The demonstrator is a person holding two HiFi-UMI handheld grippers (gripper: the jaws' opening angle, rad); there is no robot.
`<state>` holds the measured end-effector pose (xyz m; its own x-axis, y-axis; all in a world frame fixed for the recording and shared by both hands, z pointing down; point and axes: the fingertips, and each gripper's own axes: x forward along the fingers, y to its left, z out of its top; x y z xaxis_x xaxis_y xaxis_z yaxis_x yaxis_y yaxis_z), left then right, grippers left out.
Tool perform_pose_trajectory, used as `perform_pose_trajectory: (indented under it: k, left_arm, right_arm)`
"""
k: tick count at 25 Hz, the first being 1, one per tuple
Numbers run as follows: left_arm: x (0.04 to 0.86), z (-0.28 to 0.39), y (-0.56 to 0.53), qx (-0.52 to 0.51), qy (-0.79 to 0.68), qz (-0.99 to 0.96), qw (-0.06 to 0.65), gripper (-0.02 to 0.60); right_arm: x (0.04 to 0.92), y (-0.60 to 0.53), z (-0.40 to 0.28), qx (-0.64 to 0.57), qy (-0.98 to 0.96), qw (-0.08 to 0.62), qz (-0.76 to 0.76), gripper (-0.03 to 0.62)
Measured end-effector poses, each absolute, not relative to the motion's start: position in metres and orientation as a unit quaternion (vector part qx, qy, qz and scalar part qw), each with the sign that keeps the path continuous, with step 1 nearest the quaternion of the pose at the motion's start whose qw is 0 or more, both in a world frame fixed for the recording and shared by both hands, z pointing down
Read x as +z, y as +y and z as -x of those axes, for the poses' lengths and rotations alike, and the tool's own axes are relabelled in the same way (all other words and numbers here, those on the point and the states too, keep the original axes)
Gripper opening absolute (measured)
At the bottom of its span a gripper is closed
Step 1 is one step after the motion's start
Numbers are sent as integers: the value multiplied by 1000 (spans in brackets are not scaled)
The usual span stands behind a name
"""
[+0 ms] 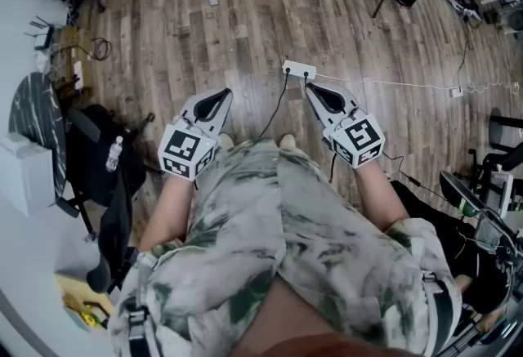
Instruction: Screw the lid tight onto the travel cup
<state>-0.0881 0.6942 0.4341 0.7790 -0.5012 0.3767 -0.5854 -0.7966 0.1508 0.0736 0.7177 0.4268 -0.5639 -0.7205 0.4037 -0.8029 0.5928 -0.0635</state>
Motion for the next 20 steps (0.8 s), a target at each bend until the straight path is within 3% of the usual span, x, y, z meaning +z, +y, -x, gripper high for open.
perform_pose_trajectory:
  k: [10,20]
  left_arm:
    - [425,52,710,153,-297,-931,144,23]
    - [424,124,696,152,-303,-932,126,26]
  right_arm:
    - [432,728,-106,116,-884,175,-418,20]
    - [428,718,-30,111,-897,166,-395,21]
